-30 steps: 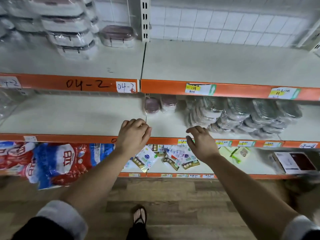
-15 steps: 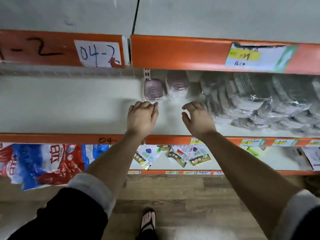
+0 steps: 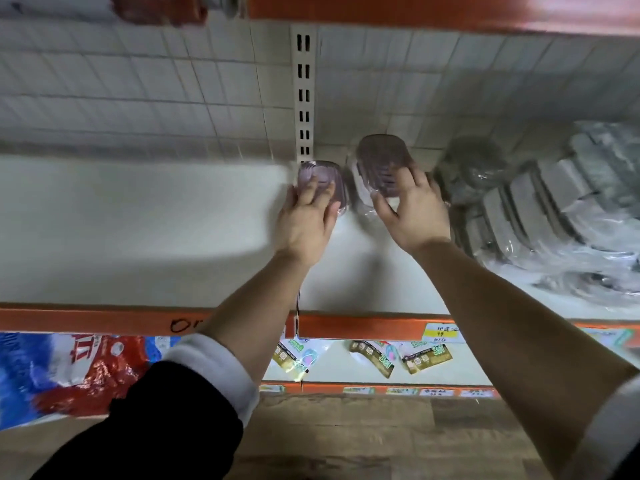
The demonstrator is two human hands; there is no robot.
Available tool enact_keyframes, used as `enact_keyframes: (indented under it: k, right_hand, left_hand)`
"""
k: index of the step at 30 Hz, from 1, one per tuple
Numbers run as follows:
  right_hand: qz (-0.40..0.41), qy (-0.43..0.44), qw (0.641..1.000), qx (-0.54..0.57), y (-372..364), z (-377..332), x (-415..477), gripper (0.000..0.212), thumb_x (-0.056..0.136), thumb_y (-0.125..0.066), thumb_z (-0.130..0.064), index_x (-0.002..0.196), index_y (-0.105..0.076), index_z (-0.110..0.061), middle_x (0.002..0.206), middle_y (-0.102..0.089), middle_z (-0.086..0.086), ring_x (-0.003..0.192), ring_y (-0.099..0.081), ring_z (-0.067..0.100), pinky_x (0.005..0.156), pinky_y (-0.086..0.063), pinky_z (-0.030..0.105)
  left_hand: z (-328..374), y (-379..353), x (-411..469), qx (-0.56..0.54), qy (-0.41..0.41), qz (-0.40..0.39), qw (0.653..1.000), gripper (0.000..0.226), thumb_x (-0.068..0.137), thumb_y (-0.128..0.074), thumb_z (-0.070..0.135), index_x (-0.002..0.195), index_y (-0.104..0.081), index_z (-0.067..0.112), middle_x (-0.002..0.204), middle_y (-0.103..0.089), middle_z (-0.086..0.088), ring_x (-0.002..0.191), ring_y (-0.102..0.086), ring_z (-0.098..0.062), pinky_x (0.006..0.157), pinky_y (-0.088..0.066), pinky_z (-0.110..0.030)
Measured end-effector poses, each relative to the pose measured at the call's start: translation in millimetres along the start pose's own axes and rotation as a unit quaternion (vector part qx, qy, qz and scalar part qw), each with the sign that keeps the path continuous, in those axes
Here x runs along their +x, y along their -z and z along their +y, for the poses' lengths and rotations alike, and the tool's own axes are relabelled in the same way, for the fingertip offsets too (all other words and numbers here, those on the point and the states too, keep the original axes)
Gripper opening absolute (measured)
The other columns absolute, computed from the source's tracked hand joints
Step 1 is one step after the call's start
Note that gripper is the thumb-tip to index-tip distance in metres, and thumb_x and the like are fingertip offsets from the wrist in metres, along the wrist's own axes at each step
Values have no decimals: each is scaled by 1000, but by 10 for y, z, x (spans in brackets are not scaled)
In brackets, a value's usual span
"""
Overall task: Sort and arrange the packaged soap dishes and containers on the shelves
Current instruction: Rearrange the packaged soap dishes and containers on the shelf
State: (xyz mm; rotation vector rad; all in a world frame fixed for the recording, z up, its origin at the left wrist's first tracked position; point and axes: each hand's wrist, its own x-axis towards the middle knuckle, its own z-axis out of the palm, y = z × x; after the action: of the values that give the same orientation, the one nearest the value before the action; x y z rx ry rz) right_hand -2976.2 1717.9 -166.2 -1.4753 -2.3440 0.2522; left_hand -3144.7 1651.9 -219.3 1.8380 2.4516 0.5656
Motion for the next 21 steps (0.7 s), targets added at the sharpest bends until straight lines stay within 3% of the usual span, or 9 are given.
enact_keyframes:
  k: [4, 9, 12, 16, 21]
  right_hand:
    - [31, -13, 999, 21, -67, -59, 43, 53, 90, -59, -47, 119, -46, -6, 133, -48, 13, 116, -45, 43, 86, -41, 45]
    - [33, -21, 999, 14, -43, -83, -5, 48, 89, -58, -44, 117, -46, -7, 133, -47, 13, 116, -46, 42, 91, -39, 43]
    - [29, -14, 999, 28, 34, -68, -175, 47, 86, -59, -41, 113, -48, -5, 124, -50, 13, 109, -48, 43, 90, -36, 43]
    - [0, -5, 1000, 4, 205, -87, -594, 53, 85, -59, -41, 121, -48, -3, 122, -51, 14, 109, -48, 42, 90, -35, 45]
    - [10, 6, 1000, 22, 584, -218, -1168, 47, 83, -66, -30, 120, -55, -3, 118, -54, 17, 102, -46, 42, 84, -37, 45]
  left_hand:
    - [63, -2, -2, -37, 21, 20, 999, 58, 92, -50, 57, 138, -52, 21, 150, -40, -4, 128, -41, -37, 101, -41, -41]
    - [106, 111, -186, -45, 16, 33, 998, 50, 92, -57, 48, 131, -58, 16, 147, -46, -5, 128, -44, -38, 99, -42, -41]
    - [100, 245, -431, -69, 26, 34, 997, 48, 90, -62, 44, 129, -61, 14, 144, -50, -5, 129, -45, -38, 100, -44, -43]
    - [119, 504, -838, -86, 21, 55, 995, 45, 85, -71, 35, 122, -66, 10, 137, -57, -9, 123, -52, -41, 96, -48, -45]
    - [240, 952, -1342, -86, 15, 31, 996, 46, 87, -69, 36, 123, -64, 9, 138, -55, -9, 125, -51, -40, 96, -49, -49]
